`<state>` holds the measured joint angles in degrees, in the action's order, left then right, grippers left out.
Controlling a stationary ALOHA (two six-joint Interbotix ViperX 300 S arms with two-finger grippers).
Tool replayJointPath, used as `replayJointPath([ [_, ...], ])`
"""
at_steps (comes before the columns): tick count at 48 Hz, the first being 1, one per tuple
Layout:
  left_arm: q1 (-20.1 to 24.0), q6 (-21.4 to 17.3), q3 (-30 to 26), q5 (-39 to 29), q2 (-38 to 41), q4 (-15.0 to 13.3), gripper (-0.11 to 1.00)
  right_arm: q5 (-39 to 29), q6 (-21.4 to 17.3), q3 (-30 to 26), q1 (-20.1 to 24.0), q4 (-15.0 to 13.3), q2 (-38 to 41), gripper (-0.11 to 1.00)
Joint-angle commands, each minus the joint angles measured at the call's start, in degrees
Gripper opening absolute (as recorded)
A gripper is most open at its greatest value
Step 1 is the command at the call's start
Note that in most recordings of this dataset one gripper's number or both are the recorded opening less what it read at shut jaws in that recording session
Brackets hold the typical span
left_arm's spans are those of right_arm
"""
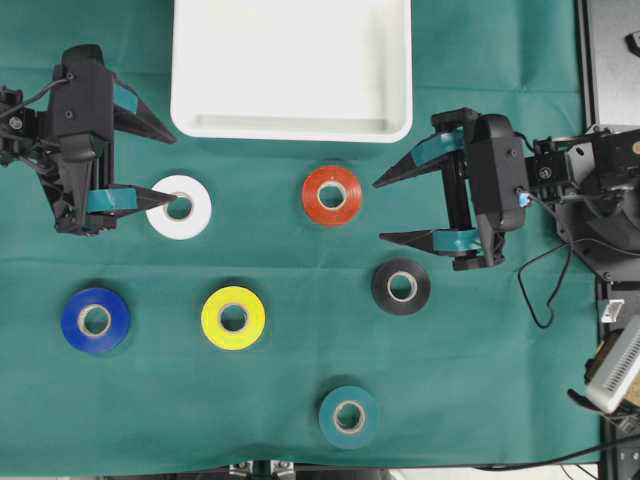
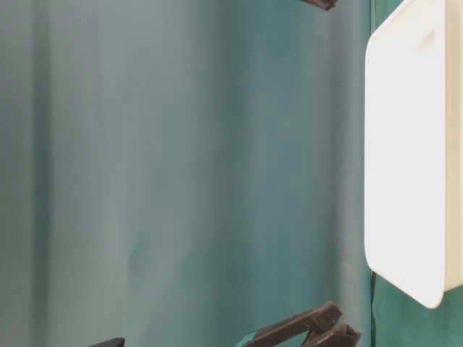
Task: Put the tape alternately from left to right into the white case.
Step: 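Lower the right gripper onto the black tape roll and grasp it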
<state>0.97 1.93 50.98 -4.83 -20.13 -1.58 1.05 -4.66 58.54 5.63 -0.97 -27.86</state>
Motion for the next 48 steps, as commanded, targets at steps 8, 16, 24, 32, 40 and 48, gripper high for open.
replayJointPath([
  [8,0.2,0.0,-0.8,0.3,-0.4,-0.1,0.74,-3.4,0.0,0.2,2.5,0.0,-0.3,0.77],
  [16,0.4,0.1,-0.8,0.3,-0.4,-0.1,0.74,-4.9,-0.5,0.4,5.5,0.2,-0.2,0.76],
  [24,0.9,0.1,-0.8,0.3,0.0,-0.1,0.74,-5.0,-4.3,1.8,6.2,0.1,1.1,0.76],
  [32,1.0,0.1,-1.0,0.3,0.5,-0.1,0.73,-5.0,-5.7,2.2,6.6,0.0,3.3,0.76],
  [40,1.0,0.1,-1.1,0.3,1.1,-0.1,0.73,-5.0,-5.7,1.7,6.7,0.0,6.5,0.76],
  [48,1.1,0.1,-1.1,0.3,1.2,-0.1,0.73,-5.4,-5.7,0.7,6.7,0.0,10.3,0.76],
])
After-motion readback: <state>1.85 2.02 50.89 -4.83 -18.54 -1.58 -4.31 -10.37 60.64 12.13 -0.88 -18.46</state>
